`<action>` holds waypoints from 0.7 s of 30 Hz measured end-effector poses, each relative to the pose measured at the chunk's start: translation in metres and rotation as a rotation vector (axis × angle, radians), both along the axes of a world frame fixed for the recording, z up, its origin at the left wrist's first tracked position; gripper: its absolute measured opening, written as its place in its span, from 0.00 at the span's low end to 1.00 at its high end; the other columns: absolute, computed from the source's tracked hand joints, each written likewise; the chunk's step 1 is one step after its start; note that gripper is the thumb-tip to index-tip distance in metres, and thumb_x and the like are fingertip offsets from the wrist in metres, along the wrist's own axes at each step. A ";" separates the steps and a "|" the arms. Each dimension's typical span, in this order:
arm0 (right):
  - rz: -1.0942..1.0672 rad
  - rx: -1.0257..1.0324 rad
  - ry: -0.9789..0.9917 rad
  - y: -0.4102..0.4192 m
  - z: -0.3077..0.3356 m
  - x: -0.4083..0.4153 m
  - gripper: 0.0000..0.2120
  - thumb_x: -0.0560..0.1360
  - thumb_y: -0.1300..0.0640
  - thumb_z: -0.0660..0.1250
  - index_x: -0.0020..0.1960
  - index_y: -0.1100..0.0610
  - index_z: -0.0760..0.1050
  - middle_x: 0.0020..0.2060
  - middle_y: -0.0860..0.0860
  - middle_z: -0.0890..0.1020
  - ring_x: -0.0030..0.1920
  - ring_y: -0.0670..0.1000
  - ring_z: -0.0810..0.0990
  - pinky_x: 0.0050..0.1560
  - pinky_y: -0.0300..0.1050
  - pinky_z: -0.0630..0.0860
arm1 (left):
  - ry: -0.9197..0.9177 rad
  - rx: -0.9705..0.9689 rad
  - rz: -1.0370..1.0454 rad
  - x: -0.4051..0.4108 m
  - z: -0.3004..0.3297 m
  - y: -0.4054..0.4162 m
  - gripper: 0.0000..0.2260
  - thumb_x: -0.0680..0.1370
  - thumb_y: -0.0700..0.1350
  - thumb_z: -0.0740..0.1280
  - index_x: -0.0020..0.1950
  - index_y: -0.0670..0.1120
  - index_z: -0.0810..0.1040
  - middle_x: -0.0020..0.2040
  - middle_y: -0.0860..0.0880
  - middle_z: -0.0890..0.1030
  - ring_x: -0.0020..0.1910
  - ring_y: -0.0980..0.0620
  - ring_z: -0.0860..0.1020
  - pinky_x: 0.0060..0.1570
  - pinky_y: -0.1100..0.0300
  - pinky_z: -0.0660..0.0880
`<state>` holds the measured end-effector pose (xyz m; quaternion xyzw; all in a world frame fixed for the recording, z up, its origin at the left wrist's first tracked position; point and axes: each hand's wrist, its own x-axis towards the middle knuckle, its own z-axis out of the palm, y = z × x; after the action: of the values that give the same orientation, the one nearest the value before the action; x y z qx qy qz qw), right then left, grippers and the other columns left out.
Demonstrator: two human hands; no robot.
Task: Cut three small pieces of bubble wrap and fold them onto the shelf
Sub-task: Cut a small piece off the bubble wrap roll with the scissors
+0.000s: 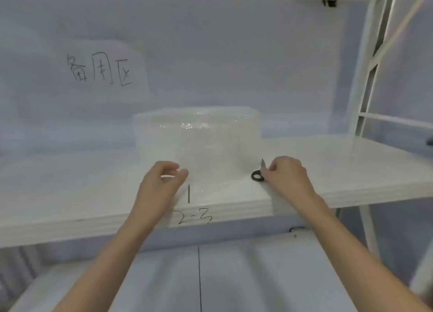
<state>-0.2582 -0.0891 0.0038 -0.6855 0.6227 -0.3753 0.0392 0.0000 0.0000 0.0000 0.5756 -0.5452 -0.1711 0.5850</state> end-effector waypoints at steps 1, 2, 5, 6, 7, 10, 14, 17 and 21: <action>-0.013 0.034 0.022 -0.001 0.004 0.001 0.20 0.74 0.50 0.64 0.29 0.60 0.66 0.30 0.56 0.73 0.35 0.60 0.75 0.28 0.45 0.63 | -0.017 0.038 -0.010 -0.004 0.000 0.002 0.09 0.77 0.50 0.70 0.56 0.49 0.78 0.49 0.54 0.80 0.53 0.51 0.80 0.43 0.64 0.72; -0.025 0.064 0.051 0.002 0.008 0.001 0.19 0.74 0.51 0.66 0.29 0.59 0.64 0.30 0.55 0.72 0.36 0.60 0.75 0.27 0.44 0.62 | -0.047 0.072 -0.014 -0.007 -0.001 0.001 0.11 0.77 0.51 0.70 0.56 0.49 0.78 0.49 0.54 0.80 0.53 0.51 0.80 0.44 0.63 0.73; -0.032 0.223 0.121 0.003 0.022 0.007 0.19 0.71 0.49 0.71 0.32 0.57 0.65 0.34 0.53 0.73 0.39 0.58 0.75 0.31 0.43 0.67 | -0.122 0.172 -0.057 -0.012 -0.003 -0.002 0.14 0.71 0.61 0.69 0.49 0.54 0.81 0.44 0.57 0.83 0.47 0.53 0.82 0.53 0.51 0.77; -0.049 0.257 0.161 0.004 0.025 0.009 0.18 0.70 0.49 0.71 0.34 0.56 0.65 0.35 0.53 0.73 0.40 0.58 0.74 0.35 0.43 0.68 | -0.167 0.206 -0.048 -0.015 -0.002 0.000 0.14 0.69 0.63 0.67 0.46 0.56 0.81 0.40 0.59 0.83 0.43 0.54 0.82 0.55 0.49 0.77; -0.068 0.282 0.206 0.004 0.029 0.010 0.18 0.71 0.49 0.71 0.35 0.56 0.65 0.37 0.53 0.73 0.41 0.58 0.74 0.37 0.43 0.68 | -0.200 0.224 -0.040 -0.015 -0.004 -0.002 0.13 0.68 0.63 0.66 0.44 0.57 0.81 0.36 0.60 0.83 0.40 0.55 0.82 0.55 0.48 0.77; -0.106 0.335 0.387 0.006 0.043 0.009 0.10 0.72 0.53 0.68 0.39 0.57 0.69 0.36 0.52 0.74 0.34 0.53 0.73 0.34 0.41 0.66 | -0.225 0.239 -0.032 -0.015 -0.004 0.000 0.07 0.70 0.59 0.66 0.41 0.59 0.81 0.33 0.61 0.82 0.36 0.56 0.80 0.55 0.48 0.76; -0.084 0.357 0.367 0.013 0.050 -0.009 0.14 0.72 0.52 0.68 0.36 0.59 0.68 0.32 0.52 0.74 0.31 0.52 0.72 0.30 0.41 0.65 | -0.179 0.226 -0.091 -0.011 -0.003 0.001 0.06 0.69 0.56 0.67 0.39 0.58 0.82 0.29 0.59 0.80 0.30 0.54 0.76 0.52 0.44 0.77; -0.010 0.370 0.084 0.029 0.057 -0.041 0.17 0.71 0.52 0.71 0.33 0.62 0.71 0.28 0.56 0.78 0.28 0.54 0.75 0.29 0.40 0.67 | -0.173 0.215 -0.102 -0.010 -0.003 0.002 0.07 0.68 0.58 0.67 0.40 0.59 0.82 0.34 0.57 0.84 0.33 0.54 0.77 0.53 0.43 0.77; 0.287 0.485 -0.753 0.072 0.038 -0.073 0.12 0.74 0.62 0.70 0.43 0.73 0.80 0.39 0.63 0.84 0.33 0.52 0.83 0.33 0.38 0.81 | -0.167 0.231 -0.150 -0.007 -0.005 0.005 0.08 0.67 0.59 0.68 0.41 0.59 0.83 0.38 0.56 0.86 0.37 0.53 0.79 0.57 0.41 0.76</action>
<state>-0.3316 -0.0167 0.0422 -0.5522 0.5336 -0.4323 0.4727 -0.0070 0.0047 -0.0046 0.6087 -0.6103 -0.2273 0.4532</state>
